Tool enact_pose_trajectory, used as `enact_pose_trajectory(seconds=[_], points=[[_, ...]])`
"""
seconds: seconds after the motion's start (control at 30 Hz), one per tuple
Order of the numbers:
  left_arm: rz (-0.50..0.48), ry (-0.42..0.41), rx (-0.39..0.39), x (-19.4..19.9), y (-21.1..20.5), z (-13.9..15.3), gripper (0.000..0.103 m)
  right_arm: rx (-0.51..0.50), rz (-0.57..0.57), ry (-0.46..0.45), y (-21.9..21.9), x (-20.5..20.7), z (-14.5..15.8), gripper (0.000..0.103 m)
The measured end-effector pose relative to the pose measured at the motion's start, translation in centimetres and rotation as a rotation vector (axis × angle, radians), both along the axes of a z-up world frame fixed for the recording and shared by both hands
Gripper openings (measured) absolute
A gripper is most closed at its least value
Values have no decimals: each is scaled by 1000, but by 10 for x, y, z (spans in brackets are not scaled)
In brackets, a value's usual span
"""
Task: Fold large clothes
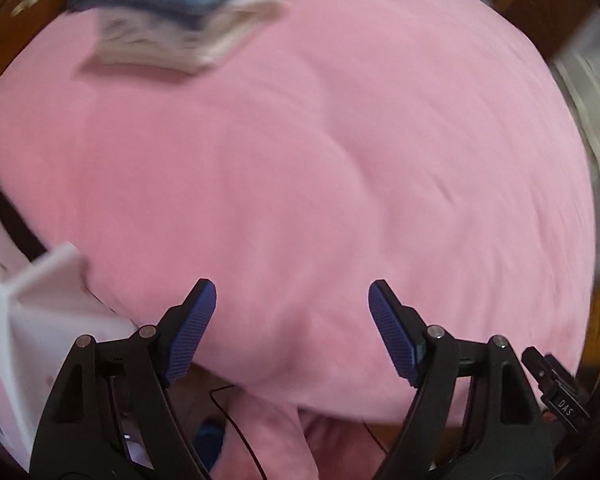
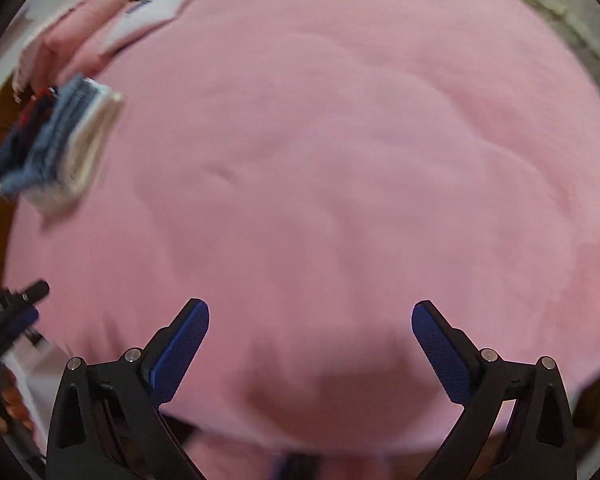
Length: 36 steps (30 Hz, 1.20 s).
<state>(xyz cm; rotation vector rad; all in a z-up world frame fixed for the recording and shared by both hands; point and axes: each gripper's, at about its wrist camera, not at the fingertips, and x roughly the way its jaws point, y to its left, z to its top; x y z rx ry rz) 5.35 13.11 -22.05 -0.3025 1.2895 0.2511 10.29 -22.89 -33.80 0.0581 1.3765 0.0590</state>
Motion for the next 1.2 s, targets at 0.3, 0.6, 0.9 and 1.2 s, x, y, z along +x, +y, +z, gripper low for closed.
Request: enact_pose_trajectory(seconds=[0.3,0.6,0.9,1.2], points=[[-253,46,58,-21,-125,62,76,-14,-45,51,-83,-89,69,103],[-258,-70,83,-18,-154,159,76,44,-59,27,-71,-72,154,103],[-281,-97,127,-60,-169,164,76,-28,40,-63,-21,-84,189,103],[-255,-134,131,-78,-151,173,77,-78,87,-127,12,-110,227,103]])
